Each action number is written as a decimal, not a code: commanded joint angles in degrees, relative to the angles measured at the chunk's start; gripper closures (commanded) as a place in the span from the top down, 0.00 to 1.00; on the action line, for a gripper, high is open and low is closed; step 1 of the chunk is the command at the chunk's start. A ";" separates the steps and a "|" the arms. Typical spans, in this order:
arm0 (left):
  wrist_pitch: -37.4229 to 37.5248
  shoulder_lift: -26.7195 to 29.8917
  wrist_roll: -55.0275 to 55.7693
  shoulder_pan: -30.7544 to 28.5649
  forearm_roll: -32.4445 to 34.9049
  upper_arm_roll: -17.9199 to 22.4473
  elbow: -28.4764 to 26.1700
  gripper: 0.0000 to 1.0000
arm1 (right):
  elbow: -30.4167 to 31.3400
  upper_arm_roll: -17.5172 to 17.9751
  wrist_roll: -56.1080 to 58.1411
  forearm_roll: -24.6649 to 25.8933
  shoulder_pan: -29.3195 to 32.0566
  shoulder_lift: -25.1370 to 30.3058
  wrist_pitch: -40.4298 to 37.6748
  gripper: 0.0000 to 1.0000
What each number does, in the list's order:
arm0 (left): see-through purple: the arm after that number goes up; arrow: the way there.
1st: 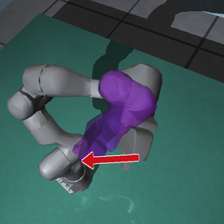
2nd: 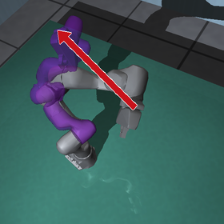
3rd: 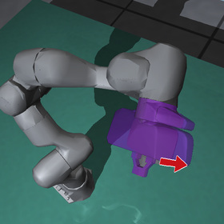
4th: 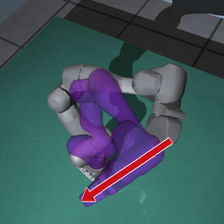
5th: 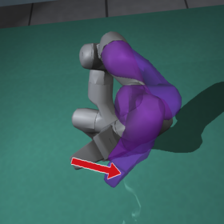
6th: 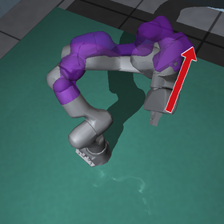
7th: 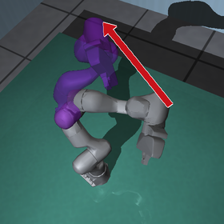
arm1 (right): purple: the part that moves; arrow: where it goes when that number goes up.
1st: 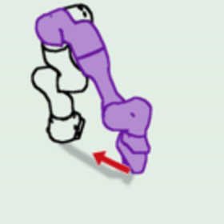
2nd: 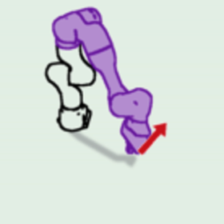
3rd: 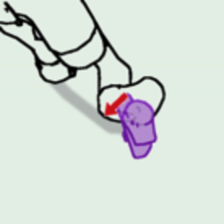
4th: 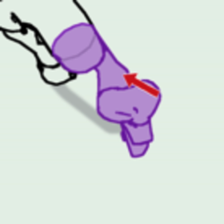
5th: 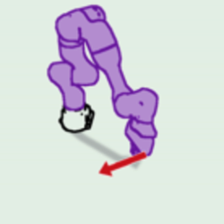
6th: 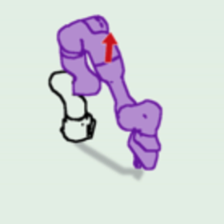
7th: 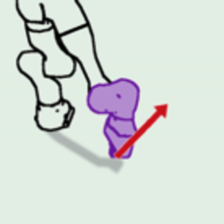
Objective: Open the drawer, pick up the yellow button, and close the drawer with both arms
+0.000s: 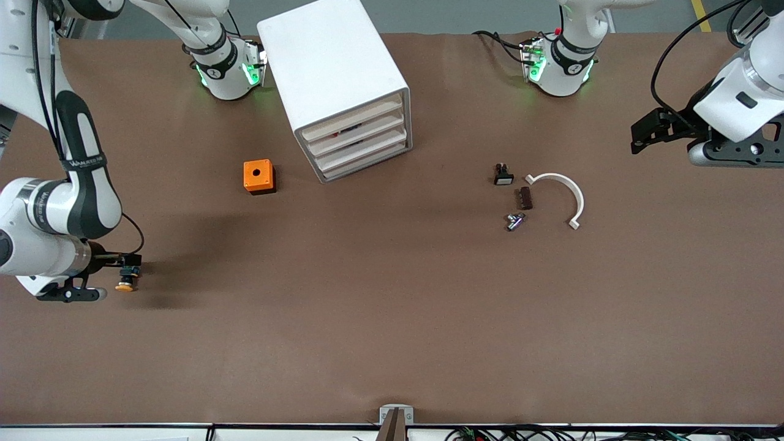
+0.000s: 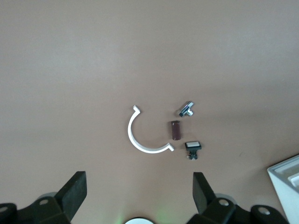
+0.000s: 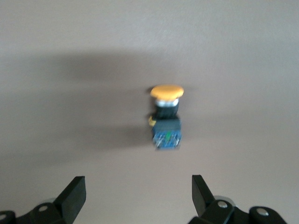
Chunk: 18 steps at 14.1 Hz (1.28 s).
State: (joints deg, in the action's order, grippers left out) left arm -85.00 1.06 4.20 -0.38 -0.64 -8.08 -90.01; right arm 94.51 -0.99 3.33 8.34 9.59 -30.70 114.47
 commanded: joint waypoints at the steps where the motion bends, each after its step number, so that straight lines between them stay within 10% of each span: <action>1: -1.99 1.76 -1.56 -0.59 0.29 -0.18 -2.71 1.00 | 1.55 0.11 -7.17 -0.51 -3.78 7.73 -9.05 1.00; 12: 0.45 5.70 -1.74 -1.82 1.87 -0.88 -4.63 1.00 | 9.73 0.11 -12.12 -6.22 -12.76 36.12 -29.28 1.00; 18: 0.10 7.03 -1.74 -2.17 1.25 -0.71 -6.75 1.00 | 6.56 -0.68 -11.77 -8.87 -11.27 39.14 -31.24 1.00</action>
State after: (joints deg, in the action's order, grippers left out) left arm -84.54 6.37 3.56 -1.58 0.42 -8.38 -94.90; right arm 101.66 -1.19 -7.97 0.60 -2.70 8.73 83.31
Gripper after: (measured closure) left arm 0.000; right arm 0.000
